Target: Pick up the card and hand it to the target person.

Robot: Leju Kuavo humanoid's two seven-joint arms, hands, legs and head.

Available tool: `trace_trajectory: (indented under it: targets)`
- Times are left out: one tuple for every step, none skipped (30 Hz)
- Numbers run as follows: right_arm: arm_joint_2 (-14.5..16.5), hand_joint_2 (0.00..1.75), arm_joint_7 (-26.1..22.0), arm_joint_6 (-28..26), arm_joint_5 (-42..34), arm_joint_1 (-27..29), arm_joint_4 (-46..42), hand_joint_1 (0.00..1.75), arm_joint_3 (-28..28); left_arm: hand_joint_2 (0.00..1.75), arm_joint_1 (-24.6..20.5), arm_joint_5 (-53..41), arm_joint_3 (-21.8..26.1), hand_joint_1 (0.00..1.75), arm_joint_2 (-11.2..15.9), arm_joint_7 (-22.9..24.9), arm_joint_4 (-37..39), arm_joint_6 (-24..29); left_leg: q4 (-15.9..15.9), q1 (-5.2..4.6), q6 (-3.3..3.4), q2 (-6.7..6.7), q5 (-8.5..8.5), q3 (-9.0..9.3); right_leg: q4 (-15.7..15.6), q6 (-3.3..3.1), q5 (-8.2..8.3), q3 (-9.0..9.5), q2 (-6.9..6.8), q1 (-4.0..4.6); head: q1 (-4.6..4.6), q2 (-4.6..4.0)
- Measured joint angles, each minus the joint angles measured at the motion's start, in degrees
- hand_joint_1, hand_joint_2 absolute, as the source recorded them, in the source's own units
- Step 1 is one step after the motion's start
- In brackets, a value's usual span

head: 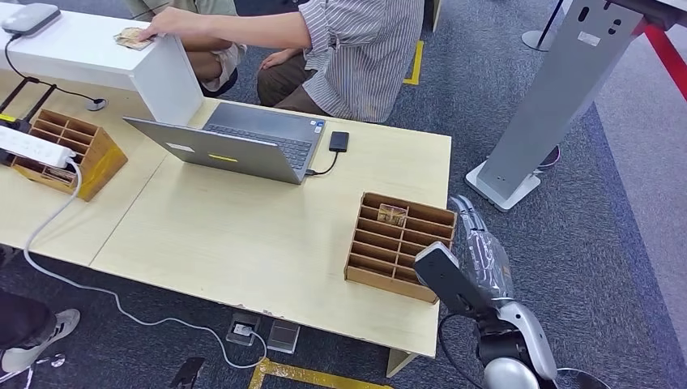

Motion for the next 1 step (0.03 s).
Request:
trace_trajectory:
  targets:
    - [-0.1, 1.75, 0.2, 0.1, 0.2, 0.4, -0.6, 0.00, -0.1, 1.75, 0.0, -0.1, 0.0, 0.00, 0.0, 0.1, 0.0, 0.0, 0.0, 0.00, 0.00, 0.01, 0.00, 0.00, 0.0, 0.00, 0.00, 0.00, 0.01, 0.00, 0.00, 0.00]
